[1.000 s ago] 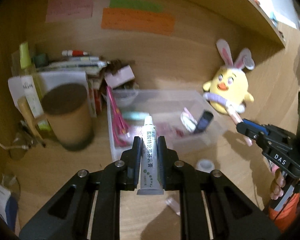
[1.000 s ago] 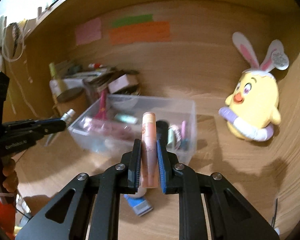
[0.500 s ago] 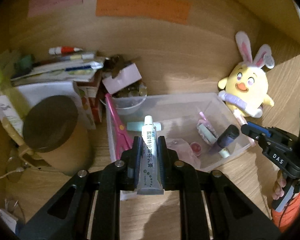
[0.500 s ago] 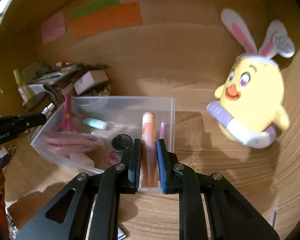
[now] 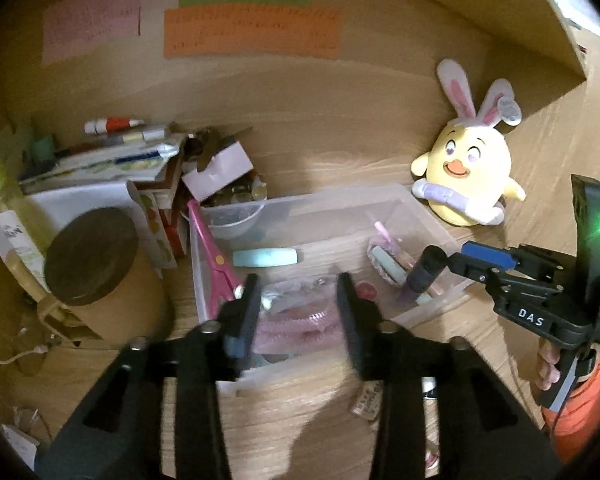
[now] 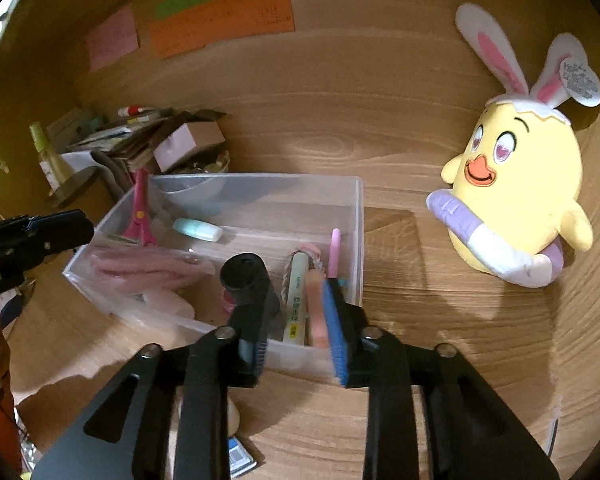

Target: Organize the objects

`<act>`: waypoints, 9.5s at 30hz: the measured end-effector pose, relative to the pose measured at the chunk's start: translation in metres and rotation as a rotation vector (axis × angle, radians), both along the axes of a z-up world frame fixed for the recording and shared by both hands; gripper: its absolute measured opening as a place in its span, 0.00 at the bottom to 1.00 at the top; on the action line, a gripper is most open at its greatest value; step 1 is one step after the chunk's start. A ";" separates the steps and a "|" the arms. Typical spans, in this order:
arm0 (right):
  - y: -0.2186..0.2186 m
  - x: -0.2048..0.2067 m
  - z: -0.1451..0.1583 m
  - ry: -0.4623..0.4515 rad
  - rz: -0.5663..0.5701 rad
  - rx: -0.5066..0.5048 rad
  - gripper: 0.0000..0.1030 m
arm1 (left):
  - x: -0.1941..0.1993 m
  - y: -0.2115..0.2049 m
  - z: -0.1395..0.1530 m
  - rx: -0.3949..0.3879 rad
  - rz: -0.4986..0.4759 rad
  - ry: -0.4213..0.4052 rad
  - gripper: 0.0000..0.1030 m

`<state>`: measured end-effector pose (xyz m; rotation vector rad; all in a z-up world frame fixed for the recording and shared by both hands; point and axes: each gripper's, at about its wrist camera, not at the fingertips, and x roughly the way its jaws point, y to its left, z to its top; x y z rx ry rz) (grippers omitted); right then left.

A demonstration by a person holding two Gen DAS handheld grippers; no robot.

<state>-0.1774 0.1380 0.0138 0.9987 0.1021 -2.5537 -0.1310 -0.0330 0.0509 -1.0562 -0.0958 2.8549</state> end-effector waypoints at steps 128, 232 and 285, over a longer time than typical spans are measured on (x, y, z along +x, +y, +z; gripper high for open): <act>-0.020 0.074 -0.053 -0.112 0.185 0.089 0.68 | 0.044 0.025 -0.054 -0.050 -0.038 -0.134 0.85; -0.053 0.035 0.022 0.094 0.123 0.018 0.65 | 0.026 0.001 -0.004 0.000 0.010 0.079 0.86; -0.025 0.063 -0.008 0.043 0.108 -0.050 0.79 | 0.059 0.003 -0.041 0.028 0.065 0.046 0.91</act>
